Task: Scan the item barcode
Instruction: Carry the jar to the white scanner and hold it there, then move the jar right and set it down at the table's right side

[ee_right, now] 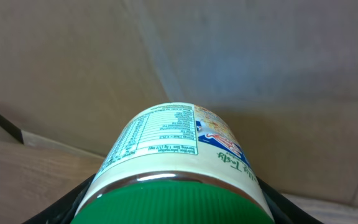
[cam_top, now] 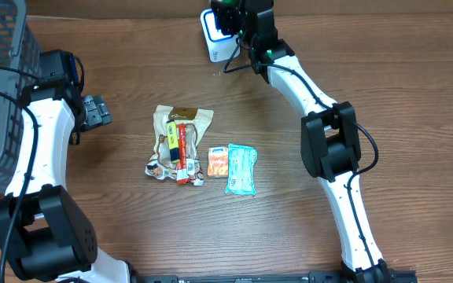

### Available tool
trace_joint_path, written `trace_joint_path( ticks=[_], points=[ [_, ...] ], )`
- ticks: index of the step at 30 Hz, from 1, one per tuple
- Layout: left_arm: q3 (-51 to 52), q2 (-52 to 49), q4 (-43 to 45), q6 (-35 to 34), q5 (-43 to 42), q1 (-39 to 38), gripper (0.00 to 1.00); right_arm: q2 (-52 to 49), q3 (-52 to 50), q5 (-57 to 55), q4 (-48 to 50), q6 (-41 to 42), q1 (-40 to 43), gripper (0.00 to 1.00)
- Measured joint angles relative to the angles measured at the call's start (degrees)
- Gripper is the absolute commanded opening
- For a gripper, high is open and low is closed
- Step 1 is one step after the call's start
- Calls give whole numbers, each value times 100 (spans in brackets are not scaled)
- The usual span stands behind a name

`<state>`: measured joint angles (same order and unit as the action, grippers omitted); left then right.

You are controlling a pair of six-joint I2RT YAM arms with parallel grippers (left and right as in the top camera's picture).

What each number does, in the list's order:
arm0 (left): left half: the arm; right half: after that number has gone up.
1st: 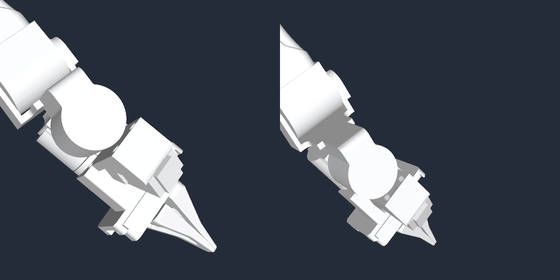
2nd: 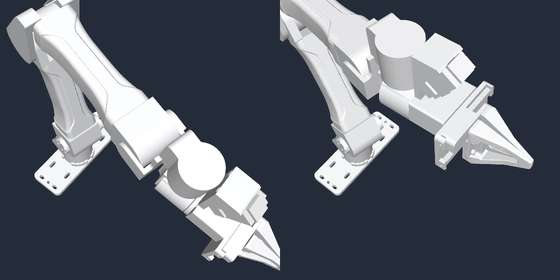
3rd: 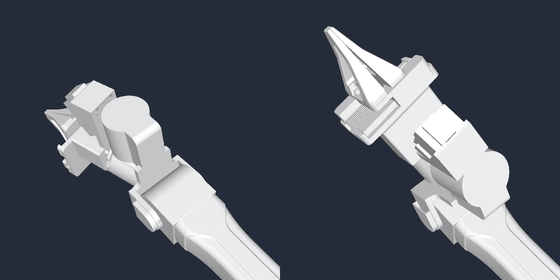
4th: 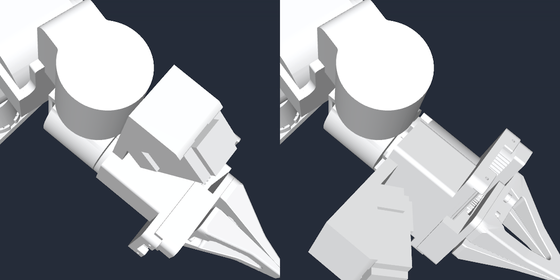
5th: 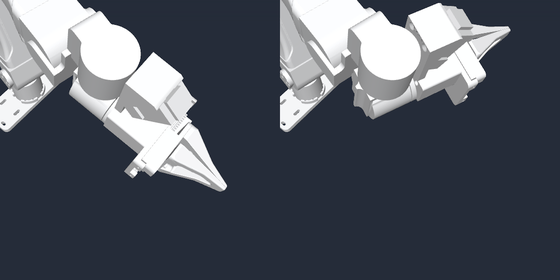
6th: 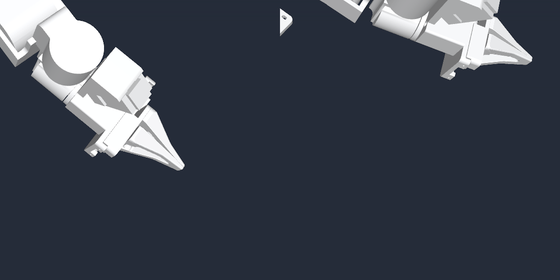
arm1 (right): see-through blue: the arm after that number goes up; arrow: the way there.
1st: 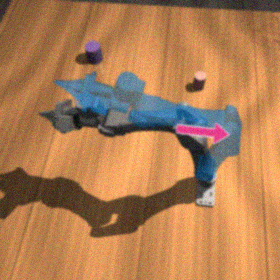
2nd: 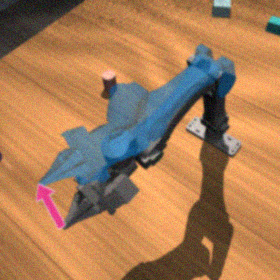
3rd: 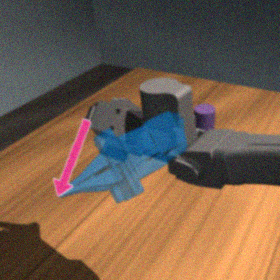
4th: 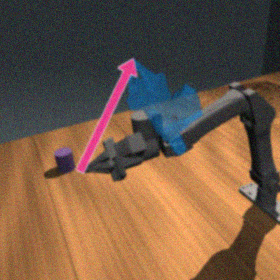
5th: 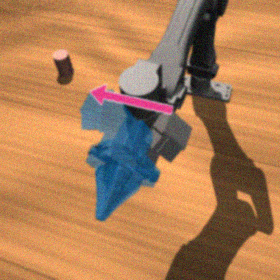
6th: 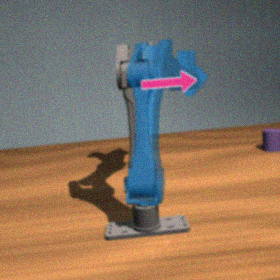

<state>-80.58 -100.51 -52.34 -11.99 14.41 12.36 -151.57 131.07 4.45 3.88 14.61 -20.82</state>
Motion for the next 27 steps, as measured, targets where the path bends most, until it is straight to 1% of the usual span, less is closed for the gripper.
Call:
trace_joint_path(
  ticks=[4,7,9,13,18,22,24,27],
  points=[
    [0,0,0,0,0,0,100,17,0,0,85,151,11,4],
    [0,0,0,0,0,0,100,131,-13,9,-247,221,24,4],
    [0,0,-2,0,-2,0,100,352,-61,20,-673,271,55,4],
    [0,2,0,0,0,0,100,1075,-85,28,-1851,393,177,4],
    [0,0,0,0,2,0,100,2863,-90,26,-4277,481,625,4],
    [0,0,0,0,2,0,100,3934,-2,13,-5980,490,1174,4],
    [0,0,0,0,2,0,100,4245,46,4,-6813,492,1499,4],
    [0,0,2,0,2,0,100,4378,63,7,-8054,492,1963,4]
  ],
)
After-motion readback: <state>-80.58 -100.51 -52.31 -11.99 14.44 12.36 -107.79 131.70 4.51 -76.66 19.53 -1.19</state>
